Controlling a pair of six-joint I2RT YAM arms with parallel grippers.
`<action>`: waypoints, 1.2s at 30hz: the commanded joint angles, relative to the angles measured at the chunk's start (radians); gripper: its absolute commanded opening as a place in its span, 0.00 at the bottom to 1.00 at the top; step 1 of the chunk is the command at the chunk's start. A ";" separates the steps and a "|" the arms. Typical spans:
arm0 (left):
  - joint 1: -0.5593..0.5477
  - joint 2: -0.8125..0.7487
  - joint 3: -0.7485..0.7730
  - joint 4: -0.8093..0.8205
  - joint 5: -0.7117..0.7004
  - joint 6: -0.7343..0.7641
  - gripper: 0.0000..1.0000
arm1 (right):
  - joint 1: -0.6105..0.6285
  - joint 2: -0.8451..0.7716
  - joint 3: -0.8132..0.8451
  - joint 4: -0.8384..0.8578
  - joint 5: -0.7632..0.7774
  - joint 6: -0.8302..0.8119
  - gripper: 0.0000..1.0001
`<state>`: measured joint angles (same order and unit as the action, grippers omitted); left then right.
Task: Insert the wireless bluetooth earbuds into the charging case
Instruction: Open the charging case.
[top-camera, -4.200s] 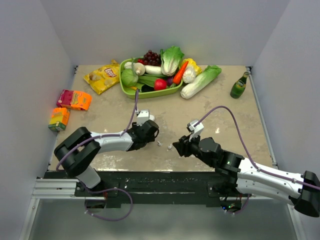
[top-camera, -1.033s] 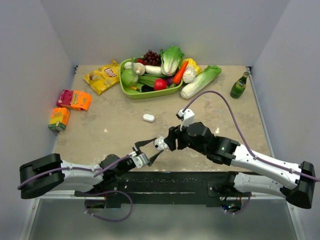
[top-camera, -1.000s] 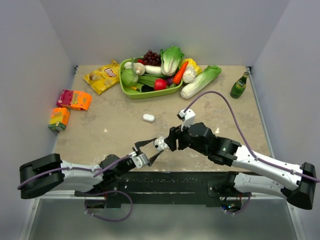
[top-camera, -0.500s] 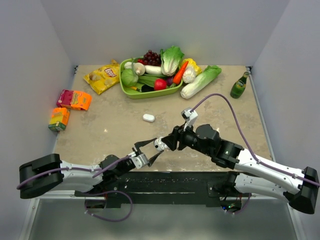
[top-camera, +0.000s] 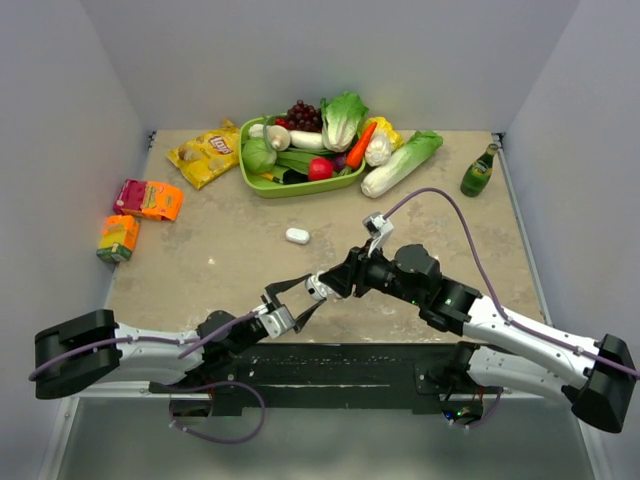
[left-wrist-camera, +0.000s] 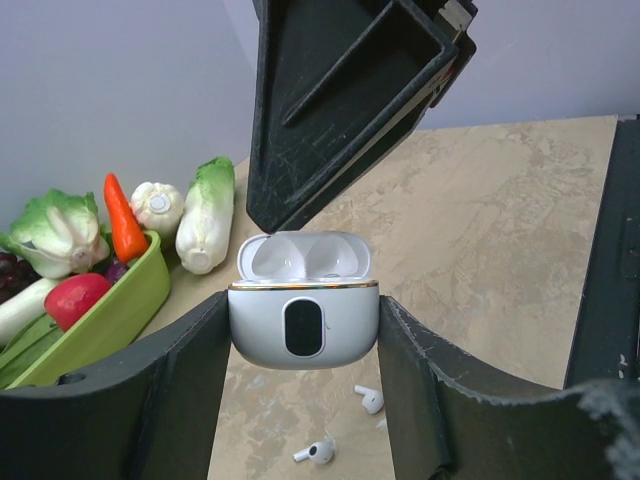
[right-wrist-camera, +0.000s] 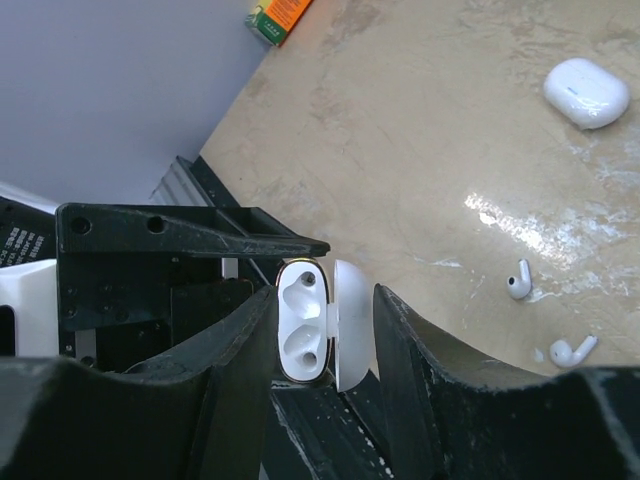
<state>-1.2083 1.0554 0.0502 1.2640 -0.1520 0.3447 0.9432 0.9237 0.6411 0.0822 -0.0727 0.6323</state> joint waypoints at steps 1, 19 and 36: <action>-0.010 -0.031 -0.049 0.379 -0.015 0.030 0.00 | -0.006 0.012 -0.006 0.067 -0.047 0.023 0.45; -0.014 -0.054 -0.050 0.373 -0.020 0.034 0.00 | -0.024 0.038 -0.012 0.080 -0.070 0.030 0.31; -0.016 -0.066 -0.006 0.154 -0.112 -0.101 0.43 | -0.027 -0.046 0.078 -0.051 0.008 -0.173 0.00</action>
<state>-1.2217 1.0111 0.0505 1.2732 -0.1841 0.3309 0.9249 0.9463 0.6361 0.0933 -0.1200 0.6018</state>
